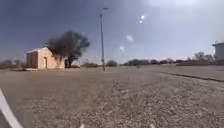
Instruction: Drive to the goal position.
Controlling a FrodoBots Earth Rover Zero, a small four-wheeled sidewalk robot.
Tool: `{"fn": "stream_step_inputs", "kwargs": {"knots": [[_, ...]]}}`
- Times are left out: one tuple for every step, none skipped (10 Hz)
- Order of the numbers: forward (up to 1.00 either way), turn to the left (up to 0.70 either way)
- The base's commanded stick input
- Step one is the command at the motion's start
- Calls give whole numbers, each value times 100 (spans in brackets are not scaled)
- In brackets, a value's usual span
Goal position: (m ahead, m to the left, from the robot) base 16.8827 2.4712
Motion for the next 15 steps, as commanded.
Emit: {"fn": "stream_step_inputs", "kwargs": {"knots": [[70, 0], [70, 0], [70, 0], [70, 0], [70, 0], [70, 0], [70, 0], [70, 0], [70, 0], [70, 0], [70, 0], [70, 0], [70, 0], [70, 0], [70, 0]]}}
